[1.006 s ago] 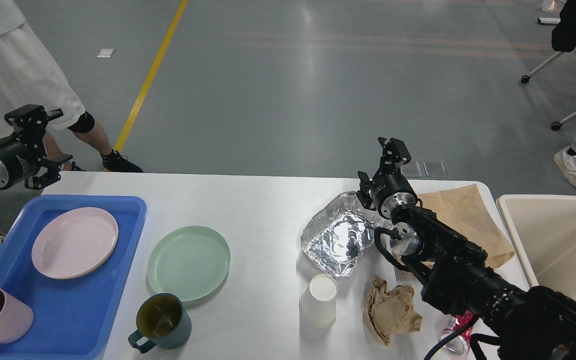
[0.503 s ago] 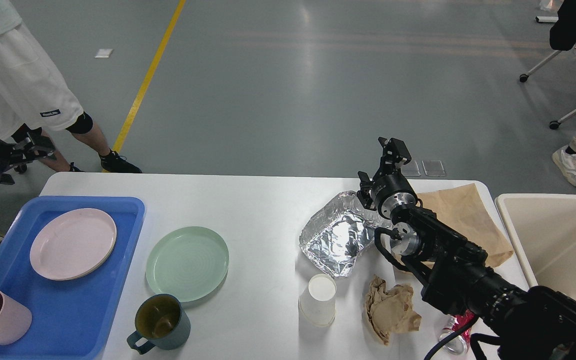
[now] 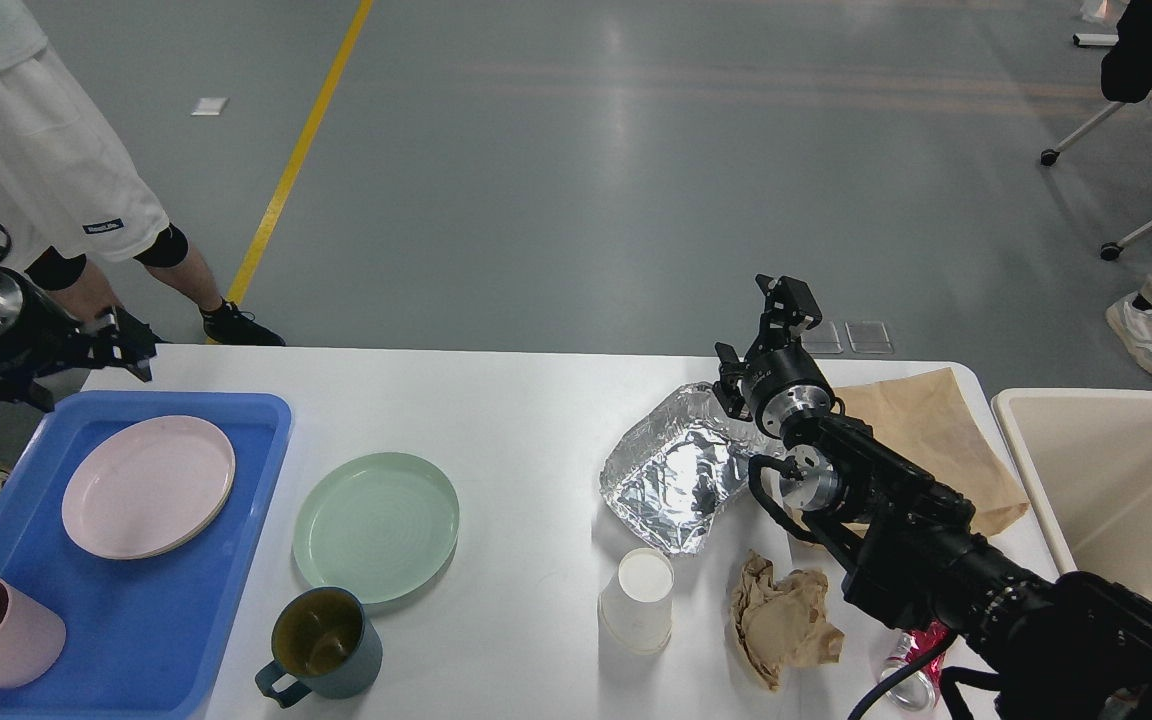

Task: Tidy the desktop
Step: 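Reach the left gripper down to the dark green mug and grasp it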

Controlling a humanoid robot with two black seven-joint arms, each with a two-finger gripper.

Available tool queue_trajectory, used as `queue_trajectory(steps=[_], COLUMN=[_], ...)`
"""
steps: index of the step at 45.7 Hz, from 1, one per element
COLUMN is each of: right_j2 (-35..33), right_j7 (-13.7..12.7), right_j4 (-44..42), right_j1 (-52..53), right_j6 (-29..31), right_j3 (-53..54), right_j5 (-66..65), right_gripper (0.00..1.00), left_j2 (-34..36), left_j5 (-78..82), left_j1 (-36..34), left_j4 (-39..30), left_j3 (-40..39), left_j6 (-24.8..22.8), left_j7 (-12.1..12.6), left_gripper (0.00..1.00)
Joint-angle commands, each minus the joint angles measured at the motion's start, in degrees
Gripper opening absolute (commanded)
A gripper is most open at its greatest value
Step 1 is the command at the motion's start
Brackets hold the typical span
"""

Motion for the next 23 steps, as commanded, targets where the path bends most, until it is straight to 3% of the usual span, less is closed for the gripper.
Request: queue_trajectory(steps=[1,12,16,23], right_j2=[0.00,0.00,0.00,0.00], right_j7=[0.00,0.00,0.00,0.00], right_j4=[0.00,0.00,0.00,0.00], right_j1=[0.00,0.00,0.00,0.00], right_j6=[0.08,-0.01,-0.01,0.08], right_j3=[0.00,0.00,0.00,0.00], right_j5=[0.03,0.03,-0.05,0.03], right_gripper=[1.00,1.00,1.00,1.00], left_j2=[-2.94,-4.52,-9.17,-10.94], left_j5=[-0.16,0.19,0.10,0.10], left_j1=[-2.87,-7.44,-10.87,-17.37], left_j4=[-8.00,-16.88,-23.47,-37.96], left_j3=[5.12,8.36,11.36,11.71], left_j6=[0.04,0.04,0.04,0.04], left_j7=[-0.08,0.54,-0.08,0.10], left_gripper=[0.96,0.96,0.96,0.96])
